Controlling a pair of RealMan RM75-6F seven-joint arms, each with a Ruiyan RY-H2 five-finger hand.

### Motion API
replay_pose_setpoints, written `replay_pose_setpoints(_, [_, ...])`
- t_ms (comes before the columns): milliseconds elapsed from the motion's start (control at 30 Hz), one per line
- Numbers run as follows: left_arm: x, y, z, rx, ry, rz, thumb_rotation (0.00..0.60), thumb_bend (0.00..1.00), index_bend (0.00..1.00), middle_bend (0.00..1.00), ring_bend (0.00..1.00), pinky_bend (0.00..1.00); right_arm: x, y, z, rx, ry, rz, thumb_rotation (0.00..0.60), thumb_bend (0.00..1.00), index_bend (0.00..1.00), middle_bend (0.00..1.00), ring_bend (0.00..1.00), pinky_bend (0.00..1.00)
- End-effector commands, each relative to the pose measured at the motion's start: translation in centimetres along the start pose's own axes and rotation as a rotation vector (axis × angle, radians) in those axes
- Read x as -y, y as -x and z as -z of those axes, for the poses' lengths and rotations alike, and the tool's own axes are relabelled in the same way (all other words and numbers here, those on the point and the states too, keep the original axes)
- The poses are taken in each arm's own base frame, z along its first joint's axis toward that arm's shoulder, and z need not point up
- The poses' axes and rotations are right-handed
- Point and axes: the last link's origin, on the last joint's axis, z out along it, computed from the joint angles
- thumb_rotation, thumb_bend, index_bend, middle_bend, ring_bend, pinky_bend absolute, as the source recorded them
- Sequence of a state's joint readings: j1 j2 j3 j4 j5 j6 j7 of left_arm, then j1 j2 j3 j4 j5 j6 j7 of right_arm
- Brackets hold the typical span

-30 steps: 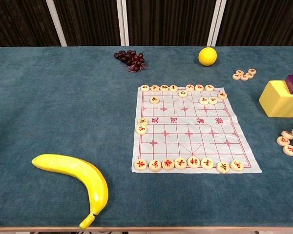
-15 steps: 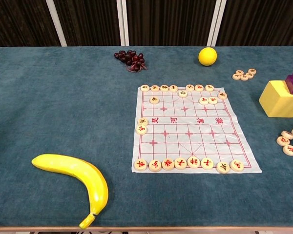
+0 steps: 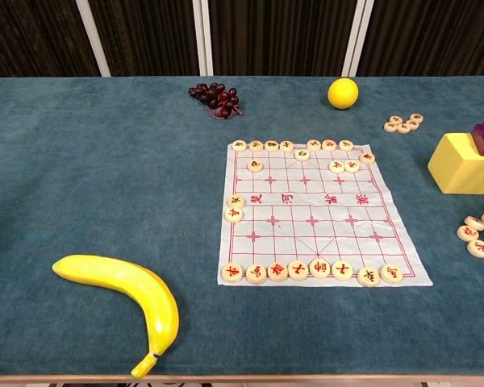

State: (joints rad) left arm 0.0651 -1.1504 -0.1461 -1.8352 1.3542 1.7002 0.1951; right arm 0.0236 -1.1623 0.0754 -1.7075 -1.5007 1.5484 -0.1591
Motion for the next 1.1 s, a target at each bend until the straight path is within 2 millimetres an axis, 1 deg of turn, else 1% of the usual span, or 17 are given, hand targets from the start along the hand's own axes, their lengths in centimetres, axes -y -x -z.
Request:
replay_pose_setpoints(33, [0.0,0.0,0.0,0.000,0.001,0.001,0.600,0.03,0.02,0.00,0.00,0.07,0.0,0.1,0.1,0.003,-0.001,0.000,0.600,0.37,0.14,0.00,0.00,0.04])
replay_pose_setpoints(633, [0.0,0.1,-0.1,-0.005,-0.002,0.002,0.600,0.03,0.02,0.00,0.00,0.07,0.0,-0.1,0.0,0.041,-0.022,-0.034,0.600,0.37,0.14,0.00,0.00,0.04])
replay_pose_setpoints(800, [-0.1,0.1,-0.1,-0.005,0.002,0.003,0.600,0.03,0.02,0.00,0.00,0.07,0.2,-1.0,-0.8,0.041,-0.042,-0.036,0.600,0.37,0.14,0.00,0.00,0.04])
replay_pose_setpoints(1033, [-0.1,0.1,-0.1,-0.006,0.002,0.004,0.600,0.03,0.02,0.00,0.00,0.07,1.3,-1.5,-2.4,0.061,-0.088,-0.024,0.600,0.37,0.14,0.00,0.00,0.04])
replay_pose_setpoints(1100, [-0.1,0.2,-0.1,-0.004,0.001,0.002,0.600,0.03,0.02,0.00,0.00,0.07,2.1,-1.8,-3.3,0.071,-0.110,-0.019,0.600,0.37,0.14,0.00,0.00,0.04])
